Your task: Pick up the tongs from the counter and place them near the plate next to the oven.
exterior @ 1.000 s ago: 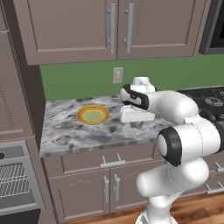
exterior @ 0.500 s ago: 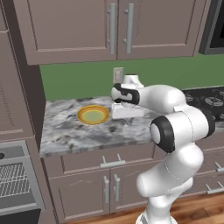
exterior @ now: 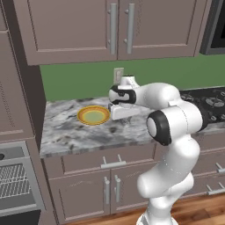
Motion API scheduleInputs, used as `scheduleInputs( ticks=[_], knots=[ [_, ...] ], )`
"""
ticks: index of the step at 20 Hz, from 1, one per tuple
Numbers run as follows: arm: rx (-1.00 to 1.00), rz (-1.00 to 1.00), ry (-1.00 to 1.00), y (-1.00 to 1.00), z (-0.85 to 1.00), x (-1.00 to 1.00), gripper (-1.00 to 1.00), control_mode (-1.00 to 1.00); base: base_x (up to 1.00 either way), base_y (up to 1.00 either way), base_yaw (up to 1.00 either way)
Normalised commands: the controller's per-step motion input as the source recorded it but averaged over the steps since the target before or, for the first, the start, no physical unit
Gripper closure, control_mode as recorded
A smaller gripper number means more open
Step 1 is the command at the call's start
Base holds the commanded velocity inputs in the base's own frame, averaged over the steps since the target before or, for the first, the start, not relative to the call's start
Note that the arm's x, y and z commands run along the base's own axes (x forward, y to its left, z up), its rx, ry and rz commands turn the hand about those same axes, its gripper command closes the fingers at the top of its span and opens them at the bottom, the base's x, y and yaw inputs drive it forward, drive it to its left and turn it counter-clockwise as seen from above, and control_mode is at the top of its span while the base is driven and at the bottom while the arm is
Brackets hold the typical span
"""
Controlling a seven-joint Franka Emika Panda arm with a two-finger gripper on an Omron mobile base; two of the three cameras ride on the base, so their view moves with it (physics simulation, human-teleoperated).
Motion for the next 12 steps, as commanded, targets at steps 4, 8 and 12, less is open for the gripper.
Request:
scheduleInputs(
  ticks=[4,8,12],
  knots=[
    [0.00,0.08,-0.14,0.00,0.00,0.07,1.00,-1.00,0.00,0.00,0.00],
    [0.00,0.00,-0.12,0.00,0.00,0.34,1.00,-1.00,0.00,0.00,0.00],
    [0.00,-0.04,-0.11,0.00,-0.11,0.60,1.00,-1.00,0.00,0.00,0.00]
  ],
)
